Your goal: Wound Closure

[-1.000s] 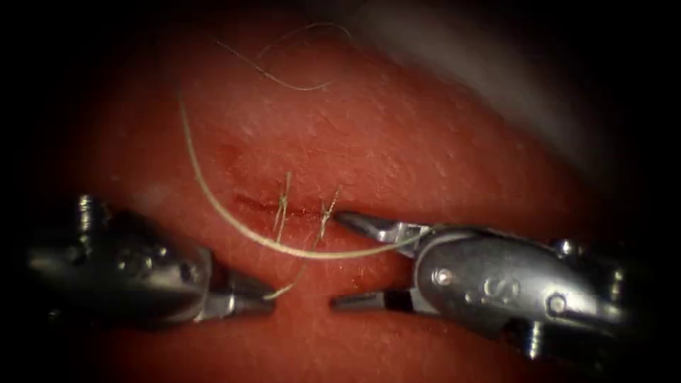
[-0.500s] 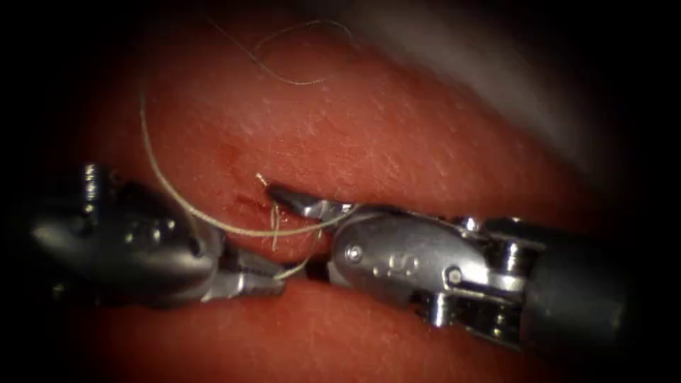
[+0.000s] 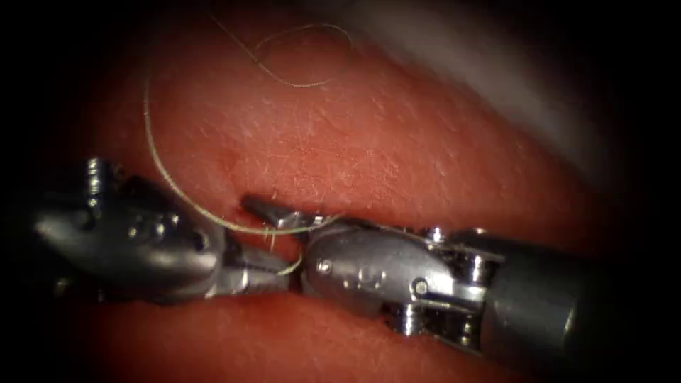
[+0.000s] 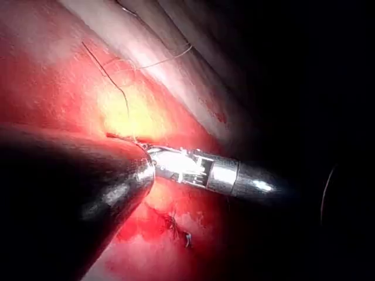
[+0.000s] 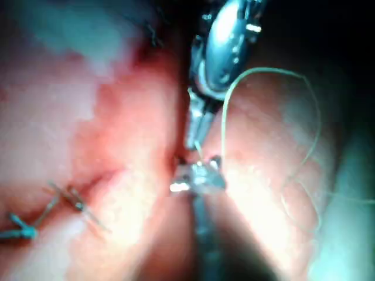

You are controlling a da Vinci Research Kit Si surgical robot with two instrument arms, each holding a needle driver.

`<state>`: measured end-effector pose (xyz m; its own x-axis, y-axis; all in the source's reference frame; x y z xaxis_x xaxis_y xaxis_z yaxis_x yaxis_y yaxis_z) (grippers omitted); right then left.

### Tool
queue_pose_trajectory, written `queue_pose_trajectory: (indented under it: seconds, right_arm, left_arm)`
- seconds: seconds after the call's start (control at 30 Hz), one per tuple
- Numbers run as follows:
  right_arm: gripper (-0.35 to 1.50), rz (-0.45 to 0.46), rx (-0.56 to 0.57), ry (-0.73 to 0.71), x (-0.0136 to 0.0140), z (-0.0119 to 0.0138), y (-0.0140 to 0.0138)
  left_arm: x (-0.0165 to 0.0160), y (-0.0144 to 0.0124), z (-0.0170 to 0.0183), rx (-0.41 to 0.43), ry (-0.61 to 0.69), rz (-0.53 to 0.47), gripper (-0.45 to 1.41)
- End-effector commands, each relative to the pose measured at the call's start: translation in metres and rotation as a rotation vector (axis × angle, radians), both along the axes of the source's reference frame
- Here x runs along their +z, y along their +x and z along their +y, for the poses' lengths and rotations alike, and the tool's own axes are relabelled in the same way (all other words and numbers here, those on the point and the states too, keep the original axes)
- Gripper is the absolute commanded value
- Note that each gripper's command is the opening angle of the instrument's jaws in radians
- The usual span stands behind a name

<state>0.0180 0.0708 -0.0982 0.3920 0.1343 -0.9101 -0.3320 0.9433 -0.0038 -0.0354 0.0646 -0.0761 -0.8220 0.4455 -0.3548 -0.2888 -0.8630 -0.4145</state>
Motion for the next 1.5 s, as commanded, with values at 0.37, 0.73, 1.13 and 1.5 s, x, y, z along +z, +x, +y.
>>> queue_pose_trajectory:
  seconds: [0.37,0.73,1.13,1.5]
  right_arm:
    - [1.4,0.001,0.005,-0.007,0.0013,0.0009,0.0008]
    - [-0.05,-0.048,-0.145,-0.016,-0.0001,0.0,0.0008]
    - [1.45,-0.034,-0.025,-0.003,-0.0069,-0.004,-0.012]
    - [1.48,-0.051,-0.031,0.058,-0.0063,-0.0037,-0.0138]
  left_arm:
    - [-0.0002,-0.0006,-0.0007,-0.002,0.003,0.0,-0.35]
    - [-0.0005,0.0,-0.001,0.003,0.004,-0.004,-0.35]
    - [-0.0018,0.0165,0.0005,-0.075,-0.003,0.048,-0.27]
    - [-0.0003,0.0179,0.0034,-0.266,0.089,0.038,0.78]
